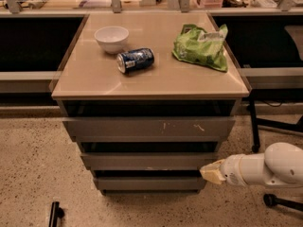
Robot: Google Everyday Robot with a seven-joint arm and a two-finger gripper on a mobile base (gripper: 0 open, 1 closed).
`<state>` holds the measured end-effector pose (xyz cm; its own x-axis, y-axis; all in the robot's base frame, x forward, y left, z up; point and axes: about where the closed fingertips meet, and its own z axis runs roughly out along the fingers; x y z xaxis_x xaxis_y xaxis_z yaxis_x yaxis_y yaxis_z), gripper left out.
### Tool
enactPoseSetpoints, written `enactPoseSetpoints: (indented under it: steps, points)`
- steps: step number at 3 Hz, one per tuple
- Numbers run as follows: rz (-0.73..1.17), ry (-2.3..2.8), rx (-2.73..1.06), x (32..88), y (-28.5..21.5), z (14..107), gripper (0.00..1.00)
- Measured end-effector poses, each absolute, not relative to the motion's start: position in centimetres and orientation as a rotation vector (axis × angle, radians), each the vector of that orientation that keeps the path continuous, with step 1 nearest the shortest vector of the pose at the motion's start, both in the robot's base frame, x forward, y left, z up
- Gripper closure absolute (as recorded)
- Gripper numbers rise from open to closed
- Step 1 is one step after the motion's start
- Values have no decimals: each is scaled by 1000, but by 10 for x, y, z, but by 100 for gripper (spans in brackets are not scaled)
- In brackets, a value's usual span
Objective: Open middle drawer
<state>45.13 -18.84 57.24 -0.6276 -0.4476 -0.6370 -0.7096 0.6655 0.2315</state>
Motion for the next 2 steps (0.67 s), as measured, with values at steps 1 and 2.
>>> enactPoseSetpoints:
  steps: [1,2]
  points:
    - [613,2252,-851,464,-170,551,100]
    - [540,2226,-807,477,-149,534,100]
